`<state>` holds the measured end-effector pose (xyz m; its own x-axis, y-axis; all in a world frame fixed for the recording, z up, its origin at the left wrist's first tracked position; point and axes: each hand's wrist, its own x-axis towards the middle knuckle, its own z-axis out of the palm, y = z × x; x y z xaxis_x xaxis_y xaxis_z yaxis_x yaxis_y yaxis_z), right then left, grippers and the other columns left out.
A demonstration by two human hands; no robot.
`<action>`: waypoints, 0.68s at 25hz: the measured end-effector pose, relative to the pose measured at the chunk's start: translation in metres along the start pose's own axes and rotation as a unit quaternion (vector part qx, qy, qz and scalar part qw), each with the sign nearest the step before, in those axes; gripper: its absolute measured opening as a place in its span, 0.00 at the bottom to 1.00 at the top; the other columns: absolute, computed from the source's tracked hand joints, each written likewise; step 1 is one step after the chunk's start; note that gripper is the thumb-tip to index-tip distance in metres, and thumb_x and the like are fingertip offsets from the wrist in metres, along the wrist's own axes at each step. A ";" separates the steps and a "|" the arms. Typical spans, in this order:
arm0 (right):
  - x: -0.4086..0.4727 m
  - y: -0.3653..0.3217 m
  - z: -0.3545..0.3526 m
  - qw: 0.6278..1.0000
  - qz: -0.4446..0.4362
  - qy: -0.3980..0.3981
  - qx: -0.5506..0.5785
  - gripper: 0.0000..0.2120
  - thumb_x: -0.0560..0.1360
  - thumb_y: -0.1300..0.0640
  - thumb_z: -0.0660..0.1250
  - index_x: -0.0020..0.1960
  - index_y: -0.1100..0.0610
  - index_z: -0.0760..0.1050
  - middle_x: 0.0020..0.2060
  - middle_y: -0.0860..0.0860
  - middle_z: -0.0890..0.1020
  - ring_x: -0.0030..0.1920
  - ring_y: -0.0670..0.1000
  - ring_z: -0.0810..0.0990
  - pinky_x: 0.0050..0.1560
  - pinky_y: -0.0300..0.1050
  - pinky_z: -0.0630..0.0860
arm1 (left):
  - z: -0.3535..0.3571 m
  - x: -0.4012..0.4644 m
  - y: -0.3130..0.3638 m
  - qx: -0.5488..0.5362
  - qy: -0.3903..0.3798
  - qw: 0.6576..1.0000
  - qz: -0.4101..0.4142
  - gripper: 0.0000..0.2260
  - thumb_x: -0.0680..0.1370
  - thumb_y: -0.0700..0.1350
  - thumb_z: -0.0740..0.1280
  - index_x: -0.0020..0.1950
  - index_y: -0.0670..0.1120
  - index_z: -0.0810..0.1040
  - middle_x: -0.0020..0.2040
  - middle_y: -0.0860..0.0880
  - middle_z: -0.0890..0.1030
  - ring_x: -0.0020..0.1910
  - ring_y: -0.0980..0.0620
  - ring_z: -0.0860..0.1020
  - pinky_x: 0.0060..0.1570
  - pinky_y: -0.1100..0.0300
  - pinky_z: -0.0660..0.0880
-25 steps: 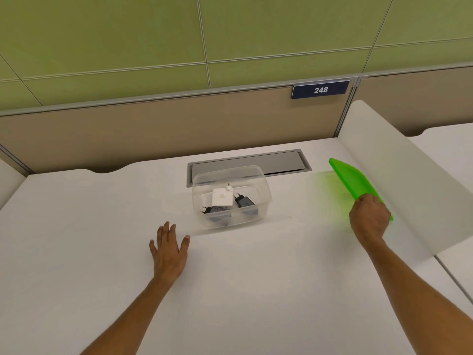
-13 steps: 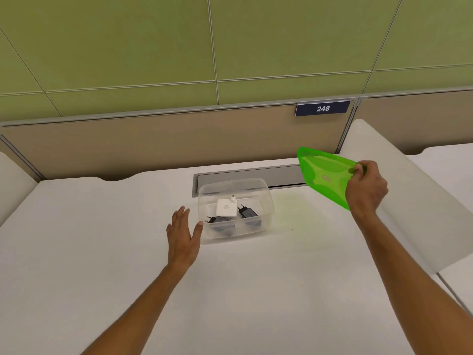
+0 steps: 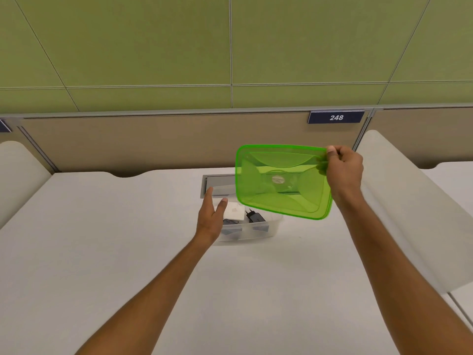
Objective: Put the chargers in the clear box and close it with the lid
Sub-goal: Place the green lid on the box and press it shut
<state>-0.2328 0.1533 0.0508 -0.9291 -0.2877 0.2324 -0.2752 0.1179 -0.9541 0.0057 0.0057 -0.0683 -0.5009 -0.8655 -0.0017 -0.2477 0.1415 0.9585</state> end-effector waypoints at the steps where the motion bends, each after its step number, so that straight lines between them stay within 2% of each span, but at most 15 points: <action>1: -0.001 0.000 0.007 0.999 0.015 -0.024 0.021 0.08 0.78 0.54 0.62 0.44 0.55 0.79 0.38 0.58 0.81 0.38 0.59 0.80 0.47 0.63 0.81 | 0.001 0.003 0.001 -0.014 -0.004 1.000 -0.010 0.26 0.81 0.50 0.59 0.77 0.48 0.55 0.77 0.50 0.60 0.75 0.53 0.59 0.68 0.65 0.54; 3: -0.003 0.001 0.020 0.996 0.042 -0.069 0.044 0.09 0.78 0.55 0.63 0.44 0.56 0.79 0.39 0.61 0.81 0.38 0.56 0.78 0.46 0.61 0.80 | 0.000 0.007 0.002 -0.075 -0.006 0.997 -0.022 0.25 0.81 0.48 0.59 0.76 0.47 0.56 0.76 0.49 0.63 0.73 0.54 0.63 0.72 0.60 0.57; 5: -0.006 0.005 0.032 0.992 0.065 -0.095 0.056 0.09 0.78 0.55 0.64 0.45 0.57 0.80 0.42 0.63 0.83 0.39 0.56 0.78 0.47 0.60 0.80 | -0.002 0.009 0.001 -0.135 -0.002 0.991 -0.017 0.23 0.81 0.42 0.60 0.76 0.45 0.59 0.73 0.47 0.68 0.69 0.52 0.69 0.71 0.55 0.64; 8: -0.008 0.011 0.051 0.993 0.086 -0.053 0.052 0.06 0.75 0.53 0.68 0.41 0.54 0.76 0.35 0.52 0.79 0.39 0.53 0.76 0.49 0.59 0.79 | -0.005 0.010 -0.003 -0.146 0.020 0.989 -0.013 0.23 0.79 0.35 0.62 0.74 0.44 0.64 0.66 0.47 0.75 0.62 0.50 0.75 0.64 0.55 0.72; 10: -0.010 0.016 0.060 0.995 0.088 -0.027 0.045 0.09 0.73 0.51 0.70 0.38 0.53 0.73 0.33 0.49 0.77 0.36 0.49 0.75 0.46 0.52 0.79 | -0.007 0.011 -0.006 -0.143 0.044 0.989 -0.014 0.23 0.77 0.34 0.64 0.72 0.44 0.67 0.64 0.50 0.76 0.60 0.52 0.76 0.62 0.57 0.73; 11: -0.011 0.018 0.064 0.996 0.078 -0.024 0.040 0.10 0.73 0.49 0.71 0.38 0.53 0.74 0.33 0.48 0.78 0.34 0.46 0.75 0.43 0.45 0.78 | -0.009 0.013 -0.007 -0.139 0.059 0.988 -0.017 0.23 0.77 0.34 0.65 0.71 0.44 0.68 0.62 0.51 0.76 0.58 0.53 0.77 0.61 0.58 0.73; 13: -0.012 0.025 0.070 0.995 0.060 -0.058 0.045 0.09 0.73 0.48 0.70 0.40 0.53 0.78 0.34 0.46 0.80 0.32 0.39 0.76 0.38 0.34 0.74 | -0.013 0.019 -0.009 -0.128 0.094 0.987 -0.031 0.21 0.76 0.35 0.66 0.69 0.44 0.71 0.59 0.52 0.78 0.54 0.53 0.78 0.58 0.59 0.74; 15: -0.014 0.035 0.078 0.987 0.068 -0.133 0.066 0.11 0.75 0.50 0.69 0.52 0.55 0.80 0.44 0.48 0.83 0.44 0.42 0.80 0.49 0.38 0.76 | -0.017 0.025 -0.012 -0.120 0.115 0.985 -0.046 0.20 0.76 0.36 0.67 0.67 0.44 0.74 0.55 0.51 0.80 0.48 0.53 0.78 0.54 0.59 0.74; 17: -0.015 0.048 0.087 0.976 0.082 -0.194 0.053 0.19 0.76 0.51 0.68 0.65 0.55 0.74 0.60 0.52 0.80 0.60 0.50 0.78 0.62 0.48 0.74 | -0.019 0.030 -0.015 -0.093 0.119 0.987 -0.047 0.17 0.76 0.38 0.66 0.65 0.46 0.76 0.52 0.51 0.81 0.46 0.53 0.78 0.51 0.61 0.72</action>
<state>-0.2105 0.0807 -0.0149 -0.7887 -0.6147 0.0053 -0.0840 0.0993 -0.9915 0.0103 -0.0312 -0.0778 -0.2679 -0.9623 -0.0476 -0.1172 -0.0165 0.9930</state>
